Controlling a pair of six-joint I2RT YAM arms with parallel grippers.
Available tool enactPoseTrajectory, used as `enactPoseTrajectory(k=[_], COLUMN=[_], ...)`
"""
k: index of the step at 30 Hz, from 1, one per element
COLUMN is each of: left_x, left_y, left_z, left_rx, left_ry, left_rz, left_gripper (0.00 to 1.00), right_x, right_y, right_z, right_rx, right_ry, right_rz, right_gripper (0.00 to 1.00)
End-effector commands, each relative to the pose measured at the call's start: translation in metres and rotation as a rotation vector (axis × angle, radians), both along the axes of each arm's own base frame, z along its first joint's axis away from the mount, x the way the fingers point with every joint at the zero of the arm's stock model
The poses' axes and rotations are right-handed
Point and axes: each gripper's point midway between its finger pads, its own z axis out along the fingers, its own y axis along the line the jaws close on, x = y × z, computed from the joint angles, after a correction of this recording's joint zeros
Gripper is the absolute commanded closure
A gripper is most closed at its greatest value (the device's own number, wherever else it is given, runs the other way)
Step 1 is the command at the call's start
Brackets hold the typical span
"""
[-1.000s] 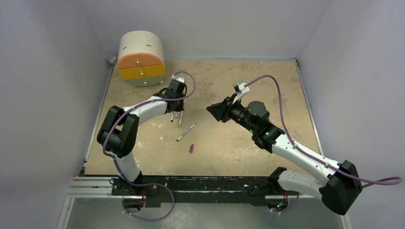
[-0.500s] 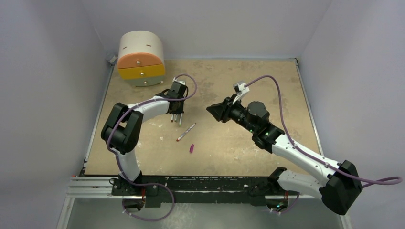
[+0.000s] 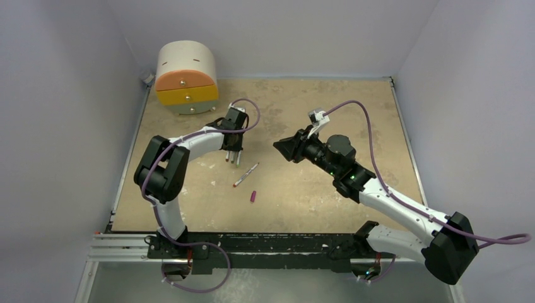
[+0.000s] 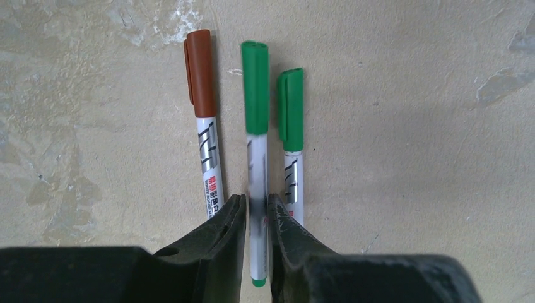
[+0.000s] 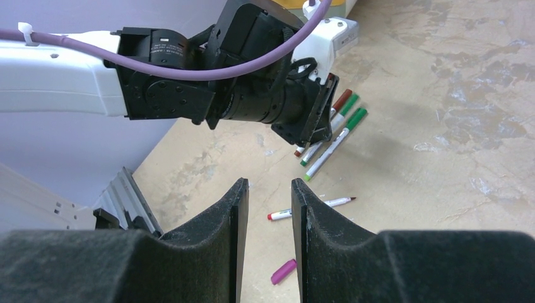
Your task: Insert the pens into the pen caps
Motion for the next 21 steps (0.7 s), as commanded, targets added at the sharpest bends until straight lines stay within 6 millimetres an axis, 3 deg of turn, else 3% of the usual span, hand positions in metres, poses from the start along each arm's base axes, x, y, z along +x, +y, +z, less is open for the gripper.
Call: enactPoseTrajectory(k=[1, 8, 11, 15, 17, 21], left_x=[0.018, 0.018, 0.018, 0.004, -0.011, -0.043], left_y=[-0.006, -0.004, -0.009, -0.043, -0.061, -0.080], left_z=[0.040, 0.051, 0.069, 0.111, 0.121, 0.108], left_rx=[-0.053, -0.052, -0.082, -0.183, -0.220, -0.207], left_ry=[-0.090, -0.113, -0.164, -0.288, -0.298, -0.259], left_rz=[0.010, 0.016, -0.006, -0.183, -0.261, -0.345], left_gripper=[0.81, 0.80, 0.81, 0.81, 0.82, 0.84], right_x=[-0.001, 0.000, 0.001, 0.002, 0.004, 0.004], right_y=[0.001, 0.001, 0.000, -0.001, -0.002, -0.004], right_z=[0.015, 0.012, 0.010, 0.007, 0.008, 0.019], right_rx=[0.044, 0.040, 0.035, 0.031, 0.026, 0.031], right_ry=[-0.043, -0.035, -0.030, -0.026, -0.028, -0.047], right_rz=[0.008, 0.005, -0.003, -0.011, -0.016, -0.018], right_gripper=[0.67, 0.67, 0.67, 0.67, 0.67, 0.67])
